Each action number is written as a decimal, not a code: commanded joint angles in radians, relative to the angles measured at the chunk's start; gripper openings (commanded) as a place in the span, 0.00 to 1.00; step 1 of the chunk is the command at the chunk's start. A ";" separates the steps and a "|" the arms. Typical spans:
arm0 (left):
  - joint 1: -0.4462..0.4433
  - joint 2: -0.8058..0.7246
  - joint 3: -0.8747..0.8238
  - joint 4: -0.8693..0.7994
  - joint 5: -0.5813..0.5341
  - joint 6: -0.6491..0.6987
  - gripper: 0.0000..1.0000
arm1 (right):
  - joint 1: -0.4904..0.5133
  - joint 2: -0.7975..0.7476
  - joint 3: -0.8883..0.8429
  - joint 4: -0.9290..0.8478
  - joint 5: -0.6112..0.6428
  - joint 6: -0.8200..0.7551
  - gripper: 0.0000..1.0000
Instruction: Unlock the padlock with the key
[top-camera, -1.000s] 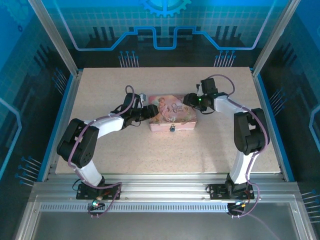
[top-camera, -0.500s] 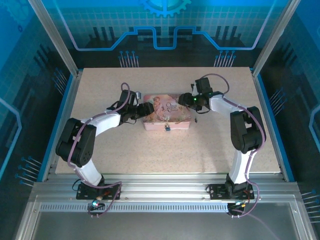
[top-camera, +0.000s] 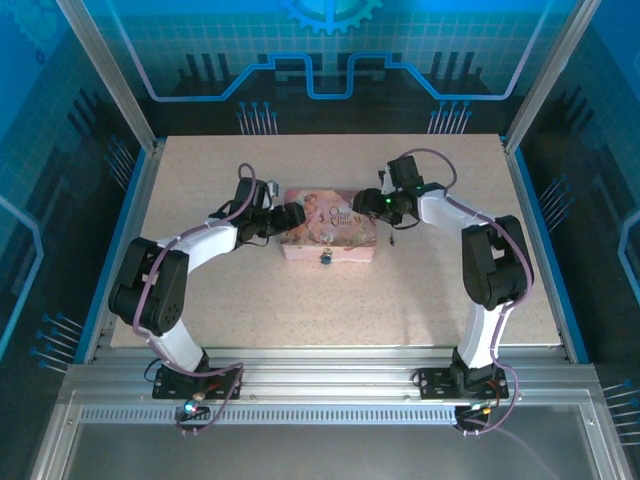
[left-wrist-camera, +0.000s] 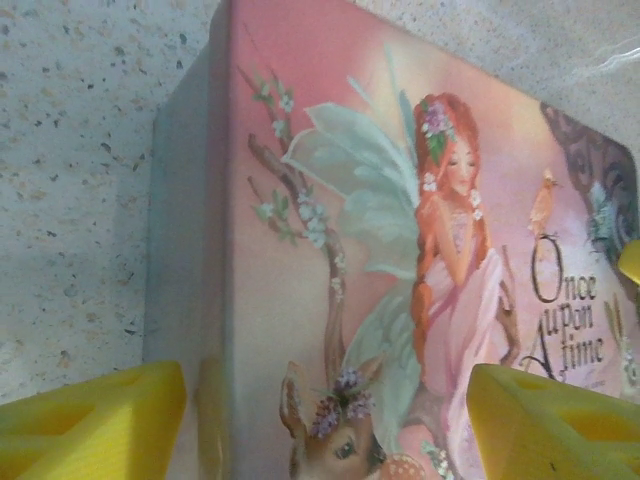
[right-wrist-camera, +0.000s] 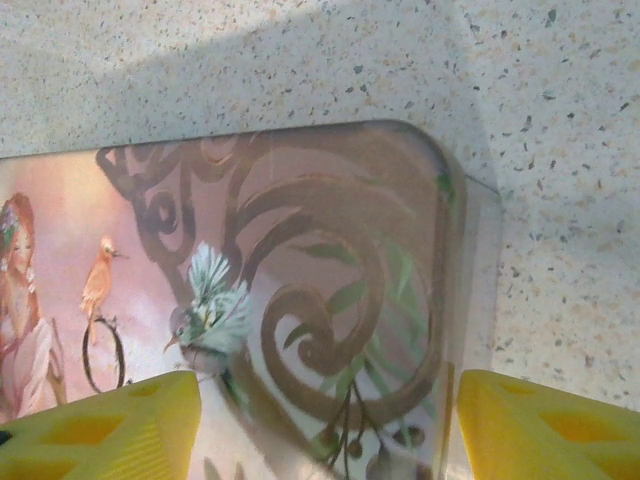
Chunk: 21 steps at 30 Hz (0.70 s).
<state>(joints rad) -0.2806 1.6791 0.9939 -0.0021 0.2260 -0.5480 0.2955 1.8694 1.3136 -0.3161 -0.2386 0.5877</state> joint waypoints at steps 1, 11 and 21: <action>0.021 -0.081 -0.014 -0.035 0.020 0.015 0.76 | 0.007 -0.083 0.006 -0.071 0.018 -0.029 0.73; 0.018 -0.275 -0.080 -0.132 0.043 -0.003 0.76 | -0.031 -0.229 -0.075 -0.177 0.166 -0.065 0.70; -0.066 -0.501 -0.230 -0.109 0.130 -0.112 0.71 | -0.023 -0.217 -0.166 -0.242 0.286 -0.115 0.44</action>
<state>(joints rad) -0.3073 1.2186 0.7837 -0.0906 0.3107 -0.6174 0.2718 1.6314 1.1599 -0.5163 -0.0017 0.4915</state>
